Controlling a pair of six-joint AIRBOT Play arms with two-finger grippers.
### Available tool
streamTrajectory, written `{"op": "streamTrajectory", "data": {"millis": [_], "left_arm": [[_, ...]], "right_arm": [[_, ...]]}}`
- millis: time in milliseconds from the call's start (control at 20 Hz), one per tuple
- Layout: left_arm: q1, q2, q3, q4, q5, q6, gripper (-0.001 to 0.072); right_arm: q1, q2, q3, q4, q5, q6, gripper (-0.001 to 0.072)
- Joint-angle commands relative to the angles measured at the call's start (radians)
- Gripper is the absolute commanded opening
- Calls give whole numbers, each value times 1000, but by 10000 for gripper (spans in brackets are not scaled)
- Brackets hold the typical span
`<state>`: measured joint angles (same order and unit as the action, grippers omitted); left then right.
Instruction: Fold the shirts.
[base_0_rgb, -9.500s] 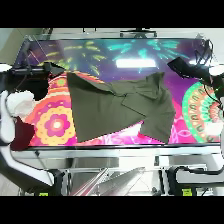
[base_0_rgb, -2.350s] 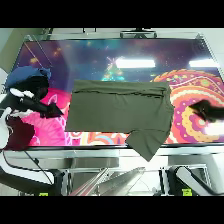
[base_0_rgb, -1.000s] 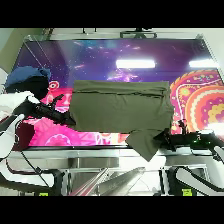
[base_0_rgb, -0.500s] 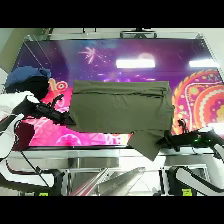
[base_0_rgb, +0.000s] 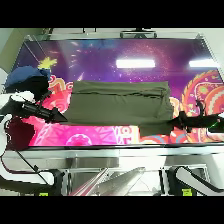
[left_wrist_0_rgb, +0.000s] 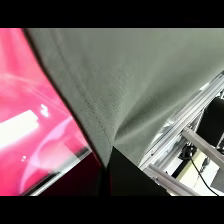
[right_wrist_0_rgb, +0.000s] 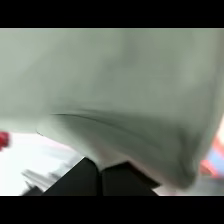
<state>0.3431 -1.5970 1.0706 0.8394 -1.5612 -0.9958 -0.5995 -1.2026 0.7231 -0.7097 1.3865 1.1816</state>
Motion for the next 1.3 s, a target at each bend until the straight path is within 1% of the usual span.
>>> {"op": "streamTrajectory", "data": {"millis": [0,150,300,400,450,550,700,850,900,950,1000,1050,1100,1150,1200,1250], "left_arm": [[-19,-2,88,-30,10,3,24],[-76,-63,261,-29,29,-27,24],[-125,-175,443,-29,68,-53,24],[-150,-267,557,-29,107,-60,24],[-156,-308,597,-29,114,-61,24],[-168,-397,675,-29,110,-73,24],[-189,-513,776,-29,87,-80,24],[-206,-594,858,-29,59,-89,23],[-206,-610,880,-28,57,-102,25],[-206,-615,895,-27,57,-115,30],[-201,-612,909,-22,56,-125,167],[-193,-608,932,-19,50,-143,251],[-183,-602,969,-19,32,-161,251],[-168,-591,1001,-19,26,-174,251],[-148,-572,1024,-19,31,-175,251],[-124,-549,1030,-19,47,-176,252]], "right_arm": [[9,-93,162,197,-32,-32,21],[76,-222,320,258,-75,-35,22],[158,-367,471,270,-164,-63,22],[197,-468,565,270,-213,-95,23],[212,-510,602,269,-227,-136,23],[235,-580,649,264,-268,-196,23],[240,-640,661,251,-340,-266,24],[239,-656,661,164,-381,-278,23],[240,-656,661,134,-393,-278,56],[239,-656,661,129,-393,-279,216],[234,-652,666,120,-386,-286,279],[225,-644,678,103,-367,-285,279],[212,-632,702,72,-343,-283,279],[195,-619,729,32,-315,-264,315],[175,-605,757,-34,-286,-218,557],[158,-595,774,-103,-257,-167,710]]}}
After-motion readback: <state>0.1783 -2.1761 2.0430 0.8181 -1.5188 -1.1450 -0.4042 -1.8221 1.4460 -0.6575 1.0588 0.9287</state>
